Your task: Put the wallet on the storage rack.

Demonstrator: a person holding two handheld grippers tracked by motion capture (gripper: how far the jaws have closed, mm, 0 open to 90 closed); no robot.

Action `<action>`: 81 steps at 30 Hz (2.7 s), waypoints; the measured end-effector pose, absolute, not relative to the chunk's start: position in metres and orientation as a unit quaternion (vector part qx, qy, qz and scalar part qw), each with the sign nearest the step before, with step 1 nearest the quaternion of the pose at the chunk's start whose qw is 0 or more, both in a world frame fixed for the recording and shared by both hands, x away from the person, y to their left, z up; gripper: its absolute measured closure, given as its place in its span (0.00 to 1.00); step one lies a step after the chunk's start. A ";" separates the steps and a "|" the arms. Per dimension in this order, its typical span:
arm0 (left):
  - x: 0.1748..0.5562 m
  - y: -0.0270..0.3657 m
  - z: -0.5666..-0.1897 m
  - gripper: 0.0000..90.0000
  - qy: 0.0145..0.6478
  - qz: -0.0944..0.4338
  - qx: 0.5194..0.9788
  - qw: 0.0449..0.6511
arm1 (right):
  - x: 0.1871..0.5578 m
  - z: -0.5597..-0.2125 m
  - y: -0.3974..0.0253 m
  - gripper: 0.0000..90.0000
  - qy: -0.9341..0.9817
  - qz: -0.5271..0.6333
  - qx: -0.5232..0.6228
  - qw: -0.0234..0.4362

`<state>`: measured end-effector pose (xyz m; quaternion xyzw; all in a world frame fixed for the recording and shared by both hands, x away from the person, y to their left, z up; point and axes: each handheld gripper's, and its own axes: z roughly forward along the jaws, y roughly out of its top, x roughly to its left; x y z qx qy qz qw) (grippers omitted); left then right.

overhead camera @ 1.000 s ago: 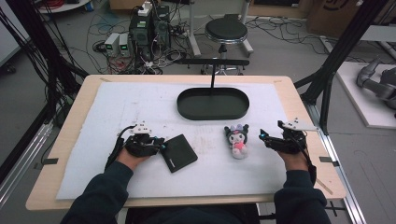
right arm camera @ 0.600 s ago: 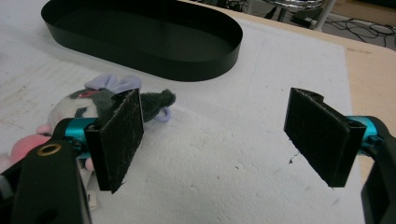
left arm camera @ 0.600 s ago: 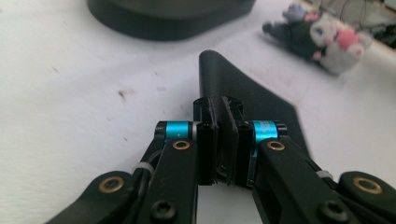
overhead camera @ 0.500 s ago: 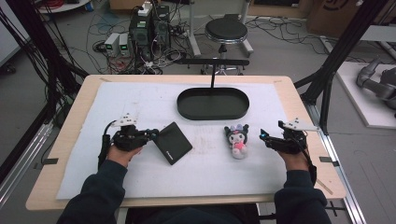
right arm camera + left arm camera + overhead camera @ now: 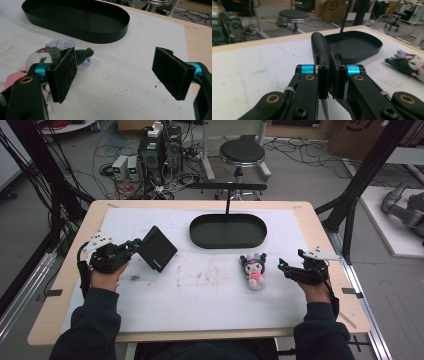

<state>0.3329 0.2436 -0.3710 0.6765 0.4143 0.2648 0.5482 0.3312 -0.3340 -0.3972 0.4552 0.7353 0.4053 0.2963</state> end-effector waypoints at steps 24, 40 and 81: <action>0.326 0.190 -0.376 0.94 0.345 0.223 0.739 0.533 | 0.331 -0.397 -0.334 0.23 0.735 0.404 0.456 0.297; 0.315 0.176 -0.387 0.64 0.330 0.273 0.737 0.523 | 0.331 -0.397 -0.335 0.23 0.736 0.404 0.455 0.295; 0.341 0.171 -0.425 0.36 0.397 0.231 0.735 0.498 | 0.332 -0.399 -0.334 0.23 0.738 0.403 0.458 0.289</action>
